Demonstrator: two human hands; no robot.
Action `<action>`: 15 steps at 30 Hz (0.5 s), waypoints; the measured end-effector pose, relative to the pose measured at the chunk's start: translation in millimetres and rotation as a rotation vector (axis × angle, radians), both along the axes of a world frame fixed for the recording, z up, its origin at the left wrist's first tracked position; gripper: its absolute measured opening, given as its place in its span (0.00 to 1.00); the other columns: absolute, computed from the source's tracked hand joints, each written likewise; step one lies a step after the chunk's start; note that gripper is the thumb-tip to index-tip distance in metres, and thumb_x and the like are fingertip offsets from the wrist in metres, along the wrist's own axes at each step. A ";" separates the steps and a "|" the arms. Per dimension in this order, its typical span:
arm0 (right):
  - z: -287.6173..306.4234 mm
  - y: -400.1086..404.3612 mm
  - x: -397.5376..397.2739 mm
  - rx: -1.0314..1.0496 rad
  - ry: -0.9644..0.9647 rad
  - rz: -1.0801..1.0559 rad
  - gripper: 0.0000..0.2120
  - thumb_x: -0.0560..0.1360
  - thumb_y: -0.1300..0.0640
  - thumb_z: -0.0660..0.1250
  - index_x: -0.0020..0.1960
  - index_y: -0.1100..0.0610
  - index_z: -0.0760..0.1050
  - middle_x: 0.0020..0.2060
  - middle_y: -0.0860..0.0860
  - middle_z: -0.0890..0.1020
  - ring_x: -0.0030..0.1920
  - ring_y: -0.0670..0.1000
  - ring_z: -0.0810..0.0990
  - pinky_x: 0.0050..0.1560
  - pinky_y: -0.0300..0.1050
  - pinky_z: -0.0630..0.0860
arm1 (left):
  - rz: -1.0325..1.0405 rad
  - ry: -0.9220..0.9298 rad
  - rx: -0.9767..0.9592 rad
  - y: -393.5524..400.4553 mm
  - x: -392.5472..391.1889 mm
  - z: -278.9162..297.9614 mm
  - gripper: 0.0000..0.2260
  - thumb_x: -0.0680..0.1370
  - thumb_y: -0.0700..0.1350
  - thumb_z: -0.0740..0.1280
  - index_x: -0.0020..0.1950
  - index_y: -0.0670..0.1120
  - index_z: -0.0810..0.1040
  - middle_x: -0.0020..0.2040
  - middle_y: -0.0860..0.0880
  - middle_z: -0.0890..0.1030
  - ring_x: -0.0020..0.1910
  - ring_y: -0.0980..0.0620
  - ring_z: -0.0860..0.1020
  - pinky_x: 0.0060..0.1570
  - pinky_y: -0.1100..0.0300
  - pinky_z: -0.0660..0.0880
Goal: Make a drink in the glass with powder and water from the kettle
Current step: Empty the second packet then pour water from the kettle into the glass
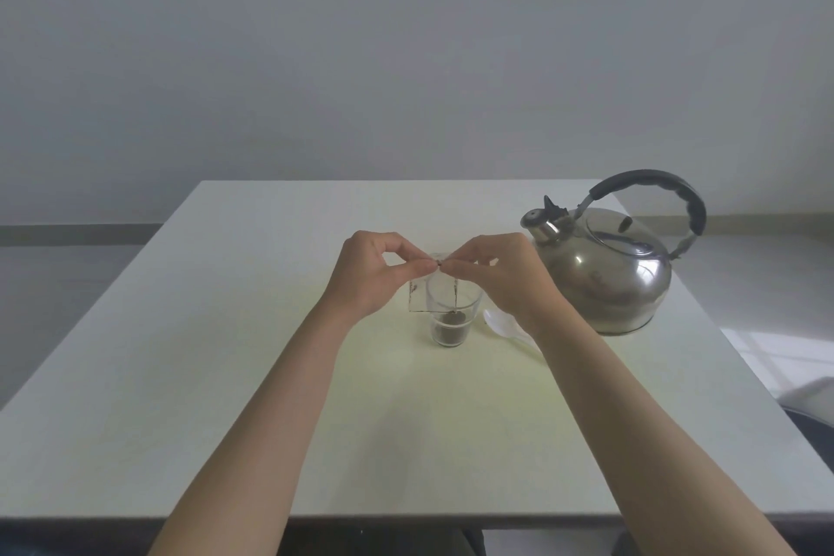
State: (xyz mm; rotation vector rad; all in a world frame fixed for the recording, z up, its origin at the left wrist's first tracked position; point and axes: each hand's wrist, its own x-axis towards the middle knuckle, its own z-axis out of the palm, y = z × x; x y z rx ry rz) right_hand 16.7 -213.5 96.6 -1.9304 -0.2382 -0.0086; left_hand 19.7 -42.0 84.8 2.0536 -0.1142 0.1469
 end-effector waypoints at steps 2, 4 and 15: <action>-0.4 -1.7 1.6 -0.022 0.014 -0.002 0.02 0.69 0.61 0.72 0.38 0.58 0.82 0.30 0.49 0.78 0.33 0.49 0.68 0.30 0.27 0.64 | 0.010 0.004 0.011 -0.4 0.7 0.5 0.04 0.68 0.46 0.75 0.38 0.47 0.83 0.40 0.51 0.84 0.43 0.59 0.79 0.44 0.74 0.67; -1.8 -3.2 3.6 -0.025 0.039 0.001 0.02 0.69 0.61 0.72 0.38 0.59 0.82 0.30 0.51 0.78 0.33 0.47 0.71 0.30 0.26 0.65 | 0.012 0.003 0.019 -0.2 1.9 1.4 0.04 0.67 0.46 0.76 0.37 0.48 0.83 0.41 0.50 0.84 0.44 0.54 0.80 0.46 0.71 0.68; 2.5 -26.3 13.6 -0.091 -0.088 -0.038 0.10 0.70 0.50 0.71 0.51 0.48 0.82 0.43 0.51 0.84 0.39 0.51 0.77 0.39 0.32 0.71 | 0.010 0.156 -0.060 35.0 9.5 -1.6 0.02 0.69 0.43 0.74 0.37 0.48 0.83 0.32 0.56 0.83 0.34 0.66 0.79 0.37 0.77 0.70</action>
